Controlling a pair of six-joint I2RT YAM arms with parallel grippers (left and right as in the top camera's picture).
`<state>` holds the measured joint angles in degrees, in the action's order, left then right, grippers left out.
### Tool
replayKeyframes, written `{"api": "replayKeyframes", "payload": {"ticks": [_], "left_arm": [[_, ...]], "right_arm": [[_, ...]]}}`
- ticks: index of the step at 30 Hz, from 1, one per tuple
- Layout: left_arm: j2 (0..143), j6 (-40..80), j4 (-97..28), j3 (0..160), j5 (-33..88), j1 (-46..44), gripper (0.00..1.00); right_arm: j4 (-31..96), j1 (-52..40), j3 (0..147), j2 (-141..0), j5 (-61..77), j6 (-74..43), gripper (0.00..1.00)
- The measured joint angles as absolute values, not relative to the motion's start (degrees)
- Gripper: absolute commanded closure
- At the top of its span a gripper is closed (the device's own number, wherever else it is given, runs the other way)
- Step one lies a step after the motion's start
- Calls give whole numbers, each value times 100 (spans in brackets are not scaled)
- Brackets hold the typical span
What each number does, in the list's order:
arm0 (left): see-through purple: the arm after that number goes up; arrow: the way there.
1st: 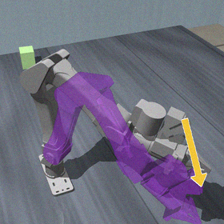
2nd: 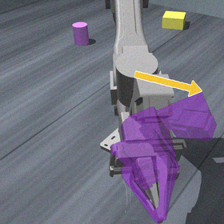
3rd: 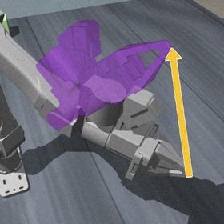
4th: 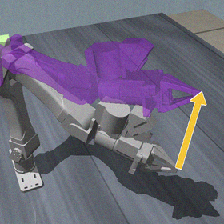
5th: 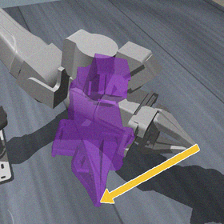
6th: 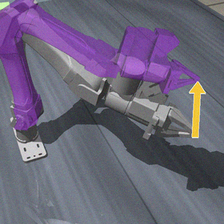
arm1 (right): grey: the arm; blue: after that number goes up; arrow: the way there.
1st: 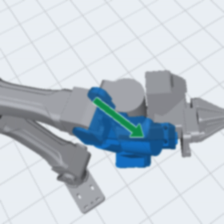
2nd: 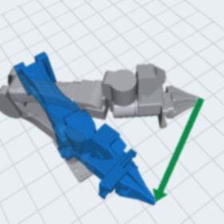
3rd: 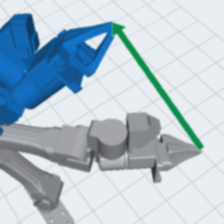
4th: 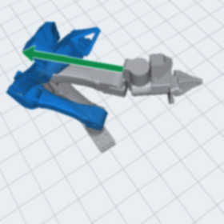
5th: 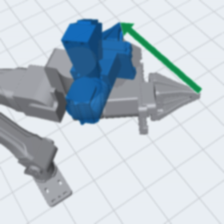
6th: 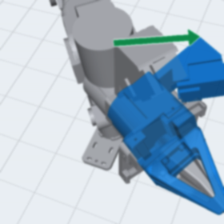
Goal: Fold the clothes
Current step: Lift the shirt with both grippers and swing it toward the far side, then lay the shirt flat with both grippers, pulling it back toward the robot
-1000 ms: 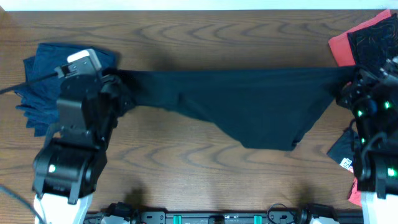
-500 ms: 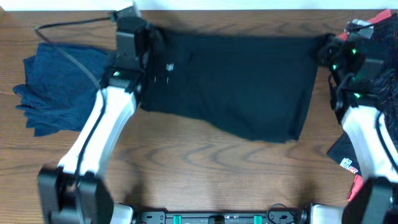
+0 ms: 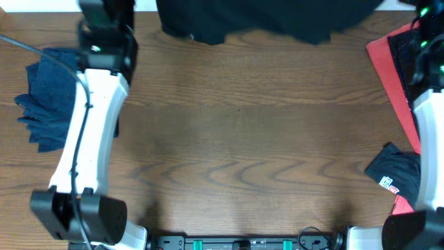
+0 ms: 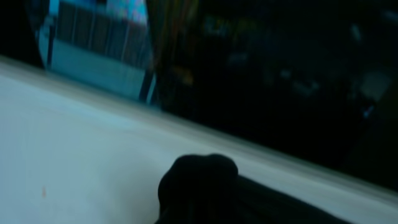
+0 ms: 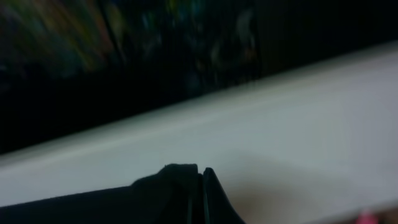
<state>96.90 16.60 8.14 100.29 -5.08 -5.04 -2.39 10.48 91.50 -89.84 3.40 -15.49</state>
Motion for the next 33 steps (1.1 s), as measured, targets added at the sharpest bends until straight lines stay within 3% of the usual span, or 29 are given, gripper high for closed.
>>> {"api": "replayKeyframes", "payload": {"ticks": [4,11,17,25,33], "left_arm": [[9465,1584,-834,10648,-331,-508,94],[9773,1570,-4866,10650,137,-593,94],[10534,1673,-6912,10532,421,-655,94],[10694,1664,-8348,10291,773,-655,94],[10691,1466,-8427,8661,1160,-1011,94]], "right_arm": [[915,1048,9548,-8838,252,-1282,99],[3546,1068,9382,-9227,73,-1103,99],[4657,1129,8720,-10047,-8,-1039,99],[6023,1262,8121,-10160,-202,-1133,99],[6573,1678,7520,-10160,-569,-1398,98]]}}
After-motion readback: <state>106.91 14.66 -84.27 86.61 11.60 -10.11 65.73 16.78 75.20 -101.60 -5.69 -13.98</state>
